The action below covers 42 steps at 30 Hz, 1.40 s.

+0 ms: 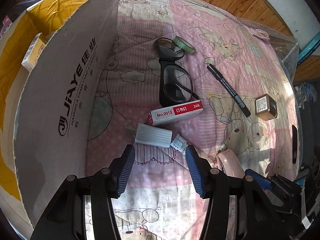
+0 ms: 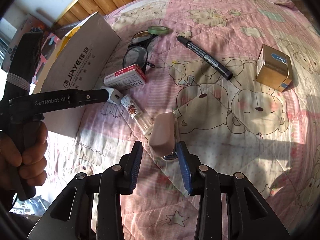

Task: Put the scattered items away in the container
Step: 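Grasp the pink stapler with the right tool while the left tool grasps the white block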

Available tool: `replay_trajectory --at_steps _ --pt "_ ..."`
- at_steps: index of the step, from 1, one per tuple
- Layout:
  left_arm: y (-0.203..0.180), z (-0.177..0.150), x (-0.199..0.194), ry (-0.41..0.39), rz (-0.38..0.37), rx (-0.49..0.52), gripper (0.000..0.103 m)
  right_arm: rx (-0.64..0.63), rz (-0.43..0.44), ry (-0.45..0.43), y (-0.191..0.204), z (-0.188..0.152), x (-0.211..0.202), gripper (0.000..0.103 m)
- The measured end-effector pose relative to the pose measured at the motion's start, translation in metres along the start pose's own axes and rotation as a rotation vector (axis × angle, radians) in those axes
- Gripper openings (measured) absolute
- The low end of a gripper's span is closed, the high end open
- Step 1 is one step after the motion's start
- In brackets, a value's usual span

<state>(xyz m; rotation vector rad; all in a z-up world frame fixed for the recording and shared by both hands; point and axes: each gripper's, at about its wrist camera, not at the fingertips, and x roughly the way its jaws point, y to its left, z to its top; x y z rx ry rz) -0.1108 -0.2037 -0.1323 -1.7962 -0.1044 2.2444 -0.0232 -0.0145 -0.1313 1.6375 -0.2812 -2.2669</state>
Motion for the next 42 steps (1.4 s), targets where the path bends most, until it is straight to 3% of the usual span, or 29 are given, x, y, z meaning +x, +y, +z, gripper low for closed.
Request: replay_trajectory --at_steps 9,13,42 --pt "0.005 0.006 0.033 0.014 0.035 0.022 0.055 0.000 -0.013 0.028 -0.007 0.006 0.026 0.039" --pt "0.012 0.008 0.032 -0.012 0.005 0.001 0.049 0.014 -0.035 0.031 -0.009 0.007 0.032 0.029" --pt "0.012 0.004 -0.029 -0.094 -0.112 -0.043 0.048 0.133 0.001 0.024 -0.007 0.012 0.011 0.028"
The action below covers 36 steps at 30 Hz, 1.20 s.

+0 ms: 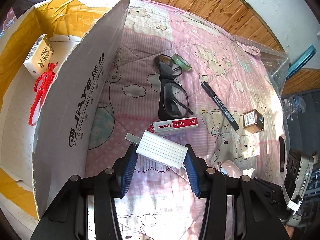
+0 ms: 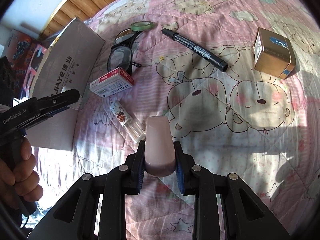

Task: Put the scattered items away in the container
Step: 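Grasp the pink stapler with the right tool while the left tool grasps the white block, then carry the pink stapler and white block with both tools over the cardboard box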

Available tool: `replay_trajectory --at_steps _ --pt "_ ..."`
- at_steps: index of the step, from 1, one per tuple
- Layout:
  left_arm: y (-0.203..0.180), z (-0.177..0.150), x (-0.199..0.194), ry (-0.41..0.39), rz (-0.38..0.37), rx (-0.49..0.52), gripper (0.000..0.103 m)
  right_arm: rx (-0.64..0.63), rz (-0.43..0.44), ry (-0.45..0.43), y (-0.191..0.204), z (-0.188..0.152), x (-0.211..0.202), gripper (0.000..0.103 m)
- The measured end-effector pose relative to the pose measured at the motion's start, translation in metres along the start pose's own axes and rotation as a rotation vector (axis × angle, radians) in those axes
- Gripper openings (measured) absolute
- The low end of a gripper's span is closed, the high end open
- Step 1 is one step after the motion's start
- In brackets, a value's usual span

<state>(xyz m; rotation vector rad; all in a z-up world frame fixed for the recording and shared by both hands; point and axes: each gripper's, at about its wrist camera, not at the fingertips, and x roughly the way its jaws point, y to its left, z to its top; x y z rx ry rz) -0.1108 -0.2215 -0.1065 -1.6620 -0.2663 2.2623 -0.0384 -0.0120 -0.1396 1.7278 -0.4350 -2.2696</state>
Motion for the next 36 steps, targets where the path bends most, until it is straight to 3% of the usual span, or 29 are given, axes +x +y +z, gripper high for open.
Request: replay_trajectory --at_steps 13,36 --pt "0.002 -0.010 -0.030 -0.026 -0.018 0.006 0.048 -0.008 0.024 -0.005 0.016 0.002 -0.018 0.028" --pt "0.002 -0.022 -0.097 -0.140 -0.087 0.001 0.048 -0.176 -0.001 -0.052 0.080 0.008 -0.057 0.028"
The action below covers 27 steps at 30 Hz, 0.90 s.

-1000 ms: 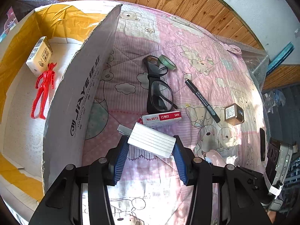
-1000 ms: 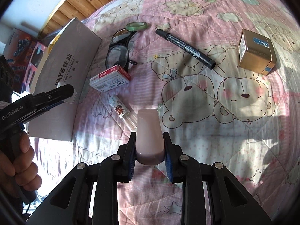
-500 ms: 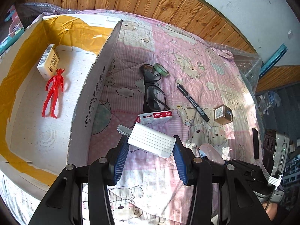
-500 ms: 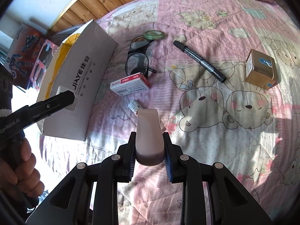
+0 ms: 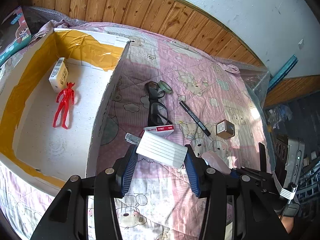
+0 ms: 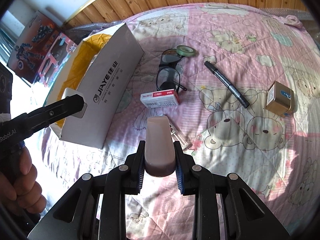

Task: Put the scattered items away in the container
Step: 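Carry the pink stapler and white block with both tools over the cardboard box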

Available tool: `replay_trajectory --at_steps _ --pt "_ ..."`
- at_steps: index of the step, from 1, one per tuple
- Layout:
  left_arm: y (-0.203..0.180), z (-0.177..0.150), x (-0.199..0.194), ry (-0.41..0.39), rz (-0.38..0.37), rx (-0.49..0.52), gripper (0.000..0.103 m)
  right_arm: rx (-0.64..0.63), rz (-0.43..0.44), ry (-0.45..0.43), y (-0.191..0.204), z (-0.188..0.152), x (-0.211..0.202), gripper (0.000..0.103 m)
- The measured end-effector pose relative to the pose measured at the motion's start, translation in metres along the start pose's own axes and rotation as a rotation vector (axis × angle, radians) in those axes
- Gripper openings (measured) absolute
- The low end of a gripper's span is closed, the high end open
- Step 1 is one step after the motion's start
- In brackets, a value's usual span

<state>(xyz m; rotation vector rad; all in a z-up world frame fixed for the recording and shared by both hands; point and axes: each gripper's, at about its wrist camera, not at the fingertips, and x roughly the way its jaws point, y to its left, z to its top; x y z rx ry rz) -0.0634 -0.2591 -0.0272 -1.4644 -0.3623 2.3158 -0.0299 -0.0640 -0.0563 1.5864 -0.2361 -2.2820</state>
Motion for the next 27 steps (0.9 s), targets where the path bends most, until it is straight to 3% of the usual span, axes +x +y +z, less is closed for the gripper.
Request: replay_trajectory --at_steps 16,27 --pt "0.024 -0.006 -0.045 -0.083 0.001 -0.074 0.048 -0.130 0.031 -0.033 0.054 0.019 -0.020 0.028" --pt "0.048 -0.006 -0.070 -0.137 0.046 -0.140 0.048 -0.221 0.054 -0.045 0.088 0.030 -0.027 0.028"
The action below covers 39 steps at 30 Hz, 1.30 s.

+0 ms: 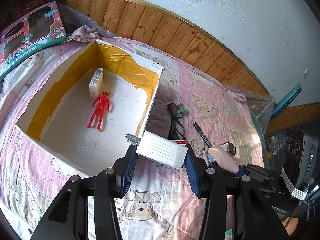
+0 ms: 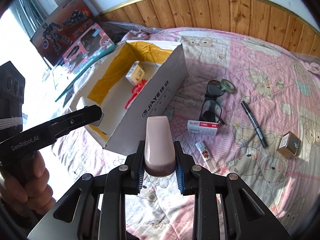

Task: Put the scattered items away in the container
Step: 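Carry the pink stapler and white block with both tools over the cardboard box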

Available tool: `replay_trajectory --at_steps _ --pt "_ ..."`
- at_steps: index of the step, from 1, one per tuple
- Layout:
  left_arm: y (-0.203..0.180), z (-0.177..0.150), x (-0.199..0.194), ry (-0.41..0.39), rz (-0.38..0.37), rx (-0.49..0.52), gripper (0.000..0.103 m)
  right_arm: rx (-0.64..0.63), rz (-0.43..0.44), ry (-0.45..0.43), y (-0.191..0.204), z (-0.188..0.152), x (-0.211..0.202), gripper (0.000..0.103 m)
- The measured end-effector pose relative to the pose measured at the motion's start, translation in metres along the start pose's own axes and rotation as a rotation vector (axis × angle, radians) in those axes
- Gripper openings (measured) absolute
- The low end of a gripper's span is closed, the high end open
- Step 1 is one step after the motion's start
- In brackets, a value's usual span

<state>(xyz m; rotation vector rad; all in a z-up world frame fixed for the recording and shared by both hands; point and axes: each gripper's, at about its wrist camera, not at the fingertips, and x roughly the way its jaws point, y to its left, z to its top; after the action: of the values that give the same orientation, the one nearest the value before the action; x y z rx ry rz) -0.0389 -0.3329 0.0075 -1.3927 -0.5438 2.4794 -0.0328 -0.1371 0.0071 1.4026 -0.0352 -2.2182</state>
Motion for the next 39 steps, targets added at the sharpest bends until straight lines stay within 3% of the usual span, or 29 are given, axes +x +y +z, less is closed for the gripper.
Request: replay_trajectory --at_steps 22,39 --pt "0.024 0.010 -0.023 -0.058 0.176 0.005 0.048 -0.135 0.051 -0.036 0.050 0.045 -0.007 0.028" --pt "0.052 0.018 -0.032 -0.080 0.206 -0.076 0.048 -0.218 0.105 -0.020 0.085 0.074 0.013 0.028"
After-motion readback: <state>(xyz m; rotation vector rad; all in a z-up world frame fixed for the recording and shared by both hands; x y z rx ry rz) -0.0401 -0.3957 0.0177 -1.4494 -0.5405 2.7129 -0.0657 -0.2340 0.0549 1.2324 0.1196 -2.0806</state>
